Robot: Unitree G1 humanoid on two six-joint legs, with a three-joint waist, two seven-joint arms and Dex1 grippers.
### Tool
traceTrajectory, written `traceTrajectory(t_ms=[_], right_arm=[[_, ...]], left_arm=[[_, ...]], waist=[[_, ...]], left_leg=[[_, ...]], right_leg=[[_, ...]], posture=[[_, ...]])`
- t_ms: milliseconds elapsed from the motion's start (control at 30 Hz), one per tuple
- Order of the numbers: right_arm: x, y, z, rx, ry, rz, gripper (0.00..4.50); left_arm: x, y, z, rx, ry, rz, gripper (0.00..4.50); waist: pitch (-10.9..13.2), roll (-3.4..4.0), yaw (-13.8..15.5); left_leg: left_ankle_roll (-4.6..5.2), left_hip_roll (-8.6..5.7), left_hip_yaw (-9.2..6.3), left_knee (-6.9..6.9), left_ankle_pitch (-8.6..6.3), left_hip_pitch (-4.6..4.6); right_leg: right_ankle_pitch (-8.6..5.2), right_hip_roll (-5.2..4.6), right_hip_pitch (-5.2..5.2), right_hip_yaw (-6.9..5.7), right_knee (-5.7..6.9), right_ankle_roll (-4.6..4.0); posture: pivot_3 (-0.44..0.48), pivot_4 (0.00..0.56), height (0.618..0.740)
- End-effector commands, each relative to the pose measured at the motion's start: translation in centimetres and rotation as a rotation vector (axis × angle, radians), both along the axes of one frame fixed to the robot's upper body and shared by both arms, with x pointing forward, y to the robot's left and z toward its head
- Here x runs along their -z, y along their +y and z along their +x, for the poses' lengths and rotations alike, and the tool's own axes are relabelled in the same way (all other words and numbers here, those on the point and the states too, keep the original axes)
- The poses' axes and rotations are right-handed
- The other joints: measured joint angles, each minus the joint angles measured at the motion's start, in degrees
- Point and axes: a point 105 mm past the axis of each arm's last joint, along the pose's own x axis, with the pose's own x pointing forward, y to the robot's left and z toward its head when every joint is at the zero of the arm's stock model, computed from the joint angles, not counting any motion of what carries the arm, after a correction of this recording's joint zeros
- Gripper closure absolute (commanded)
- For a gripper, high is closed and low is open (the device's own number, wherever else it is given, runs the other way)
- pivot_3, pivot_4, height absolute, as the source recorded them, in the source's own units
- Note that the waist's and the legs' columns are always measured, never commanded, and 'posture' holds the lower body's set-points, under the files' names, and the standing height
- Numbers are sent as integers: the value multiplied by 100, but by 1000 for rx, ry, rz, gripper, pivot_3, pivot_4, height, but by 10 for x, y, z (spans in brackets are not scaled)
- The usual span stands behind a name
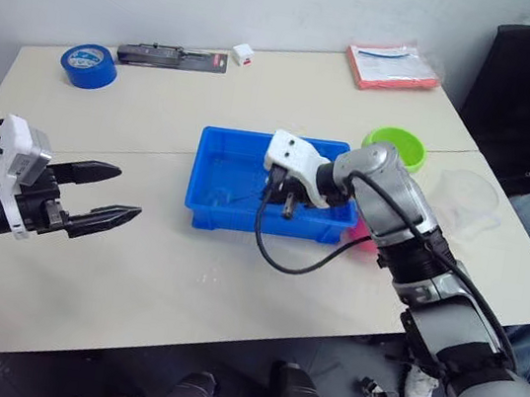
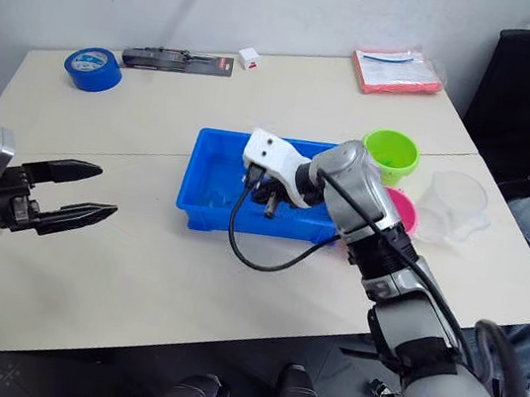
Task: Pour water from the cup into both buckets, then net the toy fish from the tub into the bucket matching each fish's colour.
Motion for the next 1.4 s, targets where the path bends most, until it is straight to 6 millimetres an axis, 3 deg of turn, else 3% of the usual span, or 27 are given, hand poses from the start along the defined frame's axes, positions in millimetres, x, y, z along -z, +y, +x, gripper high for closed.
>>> traceTrajectory(t_ms=[33, 667, 1067, 1200, 1400], right_arm=[[-21, -1, 2, 60, 45, 108, 3725], [-38, -55, 5, 248, 26, 263, 3725], [-83, -150, -17, 552, -141, 473, 3725], [-89, -189, -15, 734, -224, 472, 3725], [-90, -222, -10, 890, -329, 431, 3725]], left_arm=[[-10, -3, 0, 18, -51, 0, 0], [-16, -13, 19, 82, -98, -27, 0], [-17, -28, 34, 158, -116, -65, 0], [-17, -28, 36, 160, -118, -70, 0], [-16, -33, 41, 181, -117, -76, 0]], waist=[[0, 0, 0], [0, 0, -28], [0, -1, 77], [0, -1, 74], [0, -1, 76]], left_leg=[[0, 0, 0, 0, 0, 0], [0, 0, 0, -1, 0, -2], [2, -2, 1, 6, -1, -4], [2, -2, 7, 5, -1, -3], [2, -2, 13, 4, -1, -1]], right_leg=[[0, 0, 0, 0, 0, 0], [0, -2, -1, -1, 0, 0], [0, -4, 0, -2, 2, 0], [0, -4, -1, 3, 4, 0], [0, -4, -2, 6, 8, 0]], posture=[[0, 150, 740], [0, 150, 740], [0, 150, 740], [0, 150, 740], [0, 150, 740]])
